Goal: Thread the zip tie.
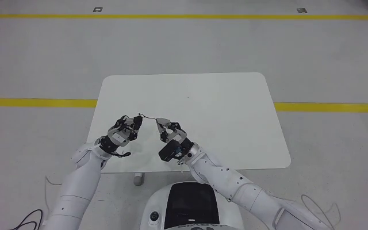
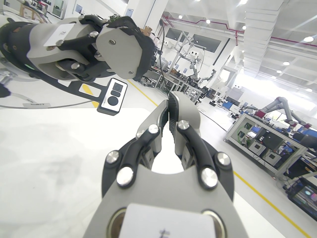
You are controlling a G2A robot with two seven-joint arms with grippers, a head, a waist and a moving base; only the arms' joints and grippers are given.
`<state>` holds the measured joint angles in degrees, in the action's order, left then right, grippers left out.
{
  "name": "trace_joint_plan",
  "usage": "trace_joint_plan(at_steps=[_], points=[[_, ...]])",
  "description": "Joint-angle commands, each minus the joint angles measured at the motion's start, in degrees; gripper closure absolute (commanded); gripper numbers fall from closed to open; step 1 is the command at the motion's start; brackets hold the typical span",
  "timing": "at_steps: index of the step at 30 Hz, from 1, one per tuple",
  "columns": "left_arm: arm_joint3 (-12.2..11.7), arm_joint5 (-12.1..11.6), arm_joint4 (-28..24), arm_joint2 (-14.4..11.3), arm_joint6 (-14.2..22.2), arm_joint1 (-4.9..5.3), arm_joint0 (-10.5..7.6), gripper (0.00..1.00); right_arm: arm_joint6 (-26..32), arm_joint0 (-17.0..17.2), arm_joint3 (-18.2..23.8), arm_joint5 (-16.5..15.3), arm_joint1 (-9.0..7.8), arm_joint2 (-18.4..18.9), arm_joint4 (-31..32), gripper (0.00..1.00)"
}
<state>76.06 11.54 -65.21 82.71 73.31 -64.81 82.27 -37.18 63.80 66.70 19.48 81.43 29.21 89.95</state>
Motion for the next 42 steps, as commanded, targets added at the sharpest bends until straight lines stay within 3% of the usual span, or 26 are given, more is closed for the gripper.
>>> trace_joint_plan(at_steps=[1, 42], points=[[0.0, 0.0, 0.0, 0.0, 0.0, 0.0, 0.0, 1.0, 0.01, 0.0, -0.11, 0.0, 0.01, -0.05, 0.0, 1.0], [0.0, 0.0, 0.0, 0.0, 0.0, 0.0, 0.0, 1.0, 1.88, -0.65, -1.94, 0.0, 0.52, -1.83, 0.0, 1.0]])
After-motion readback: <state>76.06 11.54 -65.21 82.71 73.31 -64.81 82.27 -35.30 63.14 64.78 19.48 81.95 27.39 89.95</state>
